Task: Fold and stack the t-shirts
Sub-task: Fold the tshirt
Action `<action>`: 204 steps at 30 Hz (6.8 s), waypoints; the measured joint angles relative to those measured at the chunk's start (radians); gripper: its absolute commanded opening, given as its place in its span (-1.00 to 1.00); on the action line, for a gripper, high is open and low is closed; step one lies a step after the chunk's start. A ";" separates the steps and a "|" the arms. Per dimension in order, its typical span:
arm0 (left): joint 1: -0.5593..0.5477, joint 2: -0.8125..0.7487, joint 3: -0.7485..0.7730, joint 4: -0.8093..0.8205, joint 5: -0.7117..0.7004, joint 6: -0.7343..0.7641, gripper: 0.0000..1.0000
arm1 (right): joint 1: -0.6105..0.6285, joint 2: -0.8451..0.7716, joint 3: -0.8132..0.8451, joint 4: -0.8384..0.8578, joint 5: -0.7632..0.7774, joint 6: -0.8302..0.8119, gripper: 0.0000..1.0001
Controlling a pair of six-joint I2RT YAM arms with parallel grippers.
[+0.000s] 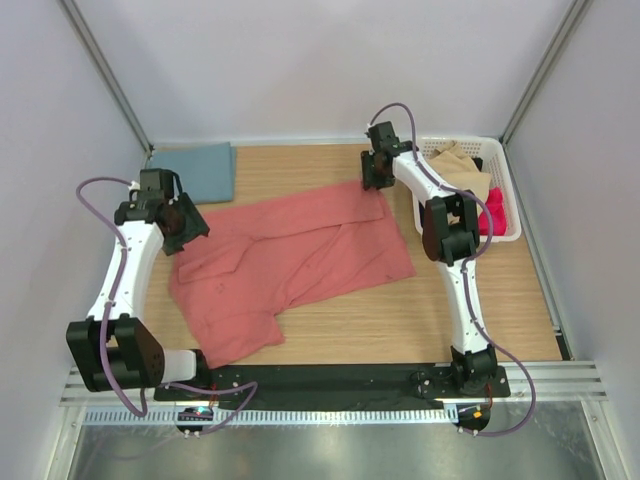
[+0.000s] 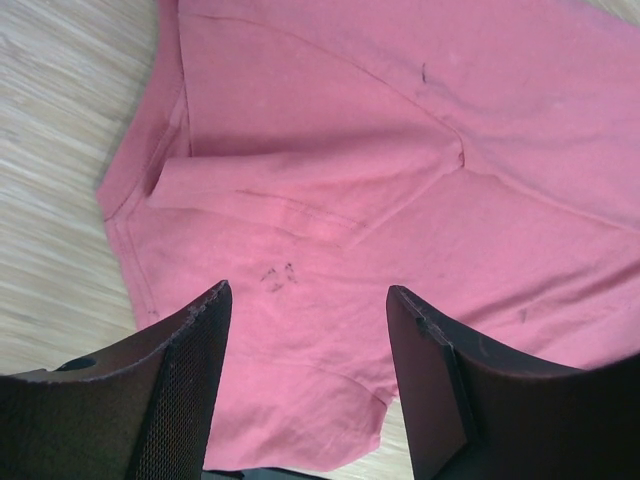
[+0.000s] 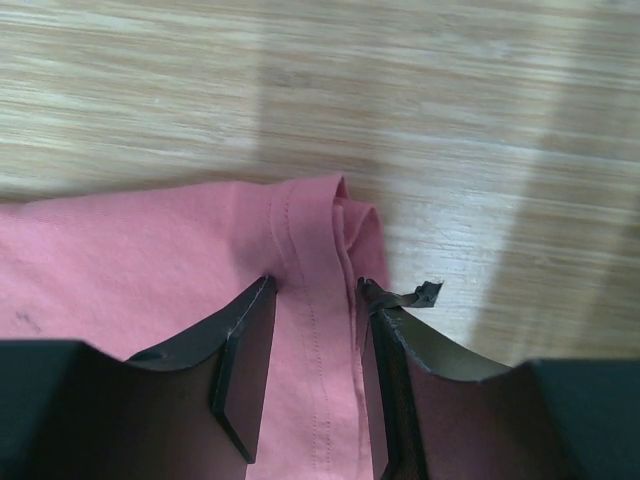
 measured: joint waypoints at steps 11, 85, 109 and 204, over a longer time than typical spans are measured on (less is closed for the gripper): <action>-0.002 0.002 -0.002 -0.018 0.001 0.005 0.28 | 0.000 0.011 0.040 0.021 -0.009 -0.004 -0.36; -0.017 0.183 -0.042 0.117 -0.005 -0.150 0.17 | -0.094 0.095 0.182 0.269 0.032 0.198 -0.98; 0.138 0.692 0.370 0.306 0.020 0.006 -0.12 | -0.121 0.181 0.177 0.303 0.011 0.188 -0.91; -0.365 0.118 -0.222 0.005 -0.164 -0.302 0.64 | 0.433 -0.398 -0.670 -0.067 0.126 0.294 0.34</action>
